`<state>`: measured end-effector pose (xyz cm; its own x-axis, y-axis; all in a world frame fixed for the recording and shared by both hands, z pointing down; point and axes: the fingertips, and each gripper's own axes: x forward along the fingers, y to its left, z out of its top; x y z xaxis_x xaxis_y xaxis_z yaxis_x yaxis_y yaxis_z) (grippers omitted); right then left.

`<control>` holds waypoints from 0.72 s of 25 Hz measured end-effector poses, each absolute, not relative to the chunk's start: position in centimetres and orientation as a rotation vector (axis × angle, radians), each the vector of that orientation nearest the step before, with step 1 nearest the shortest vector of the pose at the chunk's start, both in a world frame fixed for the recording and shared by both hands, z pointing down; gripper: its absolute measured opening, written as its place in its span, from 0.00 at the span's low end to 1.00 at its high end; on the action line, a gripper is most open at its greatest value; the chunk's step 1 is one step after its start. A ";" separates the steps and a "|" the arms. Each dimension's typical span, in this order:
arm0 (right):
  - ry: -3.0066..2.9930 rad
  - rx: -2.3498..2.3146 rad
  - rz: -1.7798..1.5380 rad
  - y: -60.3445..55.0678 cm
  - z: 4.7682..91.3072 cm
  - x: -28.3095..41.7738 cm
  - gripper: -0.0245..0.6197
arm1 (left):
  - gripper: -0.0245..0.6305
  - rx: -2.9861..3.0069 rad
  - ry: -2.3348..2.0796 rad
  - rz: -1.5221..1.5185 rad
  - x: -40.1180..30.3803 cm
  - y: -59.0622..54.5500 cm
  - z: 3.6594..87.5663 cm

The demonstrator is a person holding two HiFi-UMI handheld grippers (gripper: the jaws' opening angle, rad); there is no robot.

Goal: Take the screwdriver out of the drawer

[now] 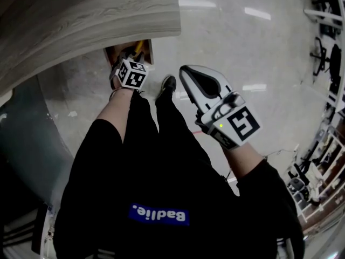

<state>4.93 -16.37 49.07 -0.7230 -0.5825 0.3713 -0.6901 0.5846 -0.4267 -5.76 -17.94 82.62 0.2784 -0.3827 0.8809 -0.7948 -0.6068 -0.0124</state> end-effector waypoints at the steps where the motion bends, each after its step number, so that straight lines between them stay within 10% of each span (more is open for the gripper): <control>1: -2.615 1.068 0.832 -16.4 49.3 5.1 0.08 | 0.26 2.114 -1.059 1.288 -5.8 -18.2 83.0; 18: -2.523 1.170 0.867 -15.1 51.4 7.0 0.08 | 0.21 2.085 -1.050 1.410 -6.3 -19.9 85.7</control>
<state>6.98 -15.08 51.45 -0.6558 -0.6192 0.4320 -0.7539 0.5070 -0.4177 -6.35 -19.85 85.70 0.2045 -0.3555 0.9120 -0.7718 -0.6316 -0.0732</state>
